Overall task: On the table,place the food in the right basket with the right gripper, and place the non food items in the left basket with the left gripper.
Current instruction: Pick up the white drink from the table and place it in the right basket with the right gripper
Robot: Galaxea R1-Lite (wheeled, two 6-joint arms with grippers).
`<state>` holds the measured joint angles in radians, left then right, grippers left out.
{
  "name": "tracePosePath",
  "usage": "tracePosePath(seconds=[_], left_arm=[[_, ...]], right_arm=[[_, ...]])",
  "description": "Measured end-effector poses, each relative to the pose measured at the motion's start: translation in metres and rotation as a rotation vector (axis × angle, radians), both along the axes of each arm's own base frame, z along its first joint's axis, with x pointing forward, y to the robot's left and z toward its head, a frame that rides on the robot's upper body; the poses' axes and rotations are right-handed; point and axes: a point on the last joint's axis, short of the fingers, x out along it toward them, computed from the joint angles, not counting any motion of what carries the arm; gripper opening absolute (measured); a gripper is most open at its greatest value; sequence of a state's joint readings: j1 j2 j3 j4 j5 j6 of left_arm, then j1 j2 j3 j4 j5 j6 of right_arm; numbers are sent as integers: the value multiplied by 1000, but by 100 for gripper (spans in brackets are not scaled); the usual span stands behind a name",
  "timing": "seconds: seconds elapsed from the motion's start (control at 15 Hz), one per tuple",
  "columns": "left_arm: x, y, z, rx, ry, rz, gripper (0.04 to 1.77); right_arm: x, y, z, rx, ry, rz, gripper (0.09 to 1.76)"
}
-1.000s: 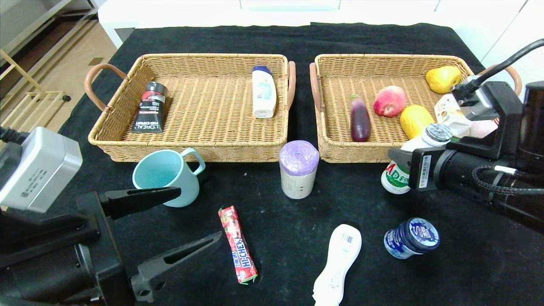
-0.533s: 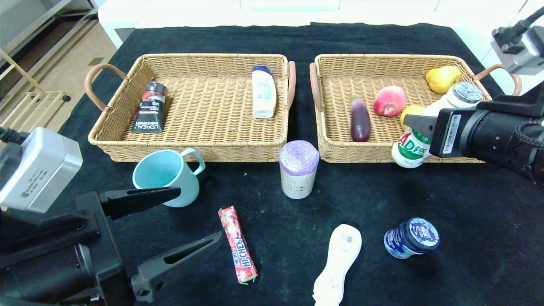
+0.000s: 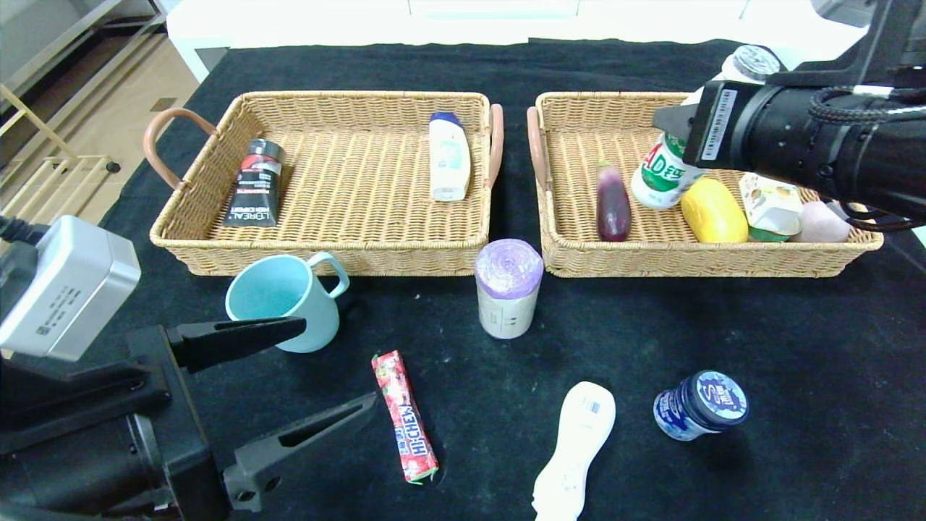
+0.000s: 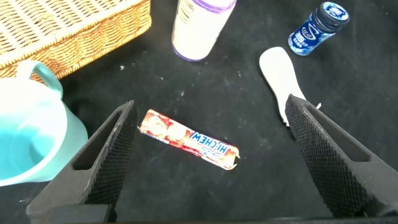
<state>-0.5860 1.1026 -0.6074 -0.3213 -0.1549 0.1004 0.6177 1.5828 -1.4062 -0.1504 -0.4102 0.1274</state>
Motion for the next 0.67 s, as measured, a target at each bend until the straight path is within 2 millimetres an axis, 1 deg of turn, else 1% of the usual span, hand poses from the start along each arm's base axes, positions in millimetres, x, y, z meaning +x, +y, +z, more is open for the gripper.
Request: tracePosePath(seconds=[0.33,0.53,0.67], left_arm=[[1,-1,-2,12,2,7,172],[2,-1,-3,15,6,8,172],[3,-1,-3,17,8,8,172]], right_arm=[[38,26,-3,4,-5,14,91],[58,34,-10,1,1,21,91],[73,34,-14,-1,4,10,91]])
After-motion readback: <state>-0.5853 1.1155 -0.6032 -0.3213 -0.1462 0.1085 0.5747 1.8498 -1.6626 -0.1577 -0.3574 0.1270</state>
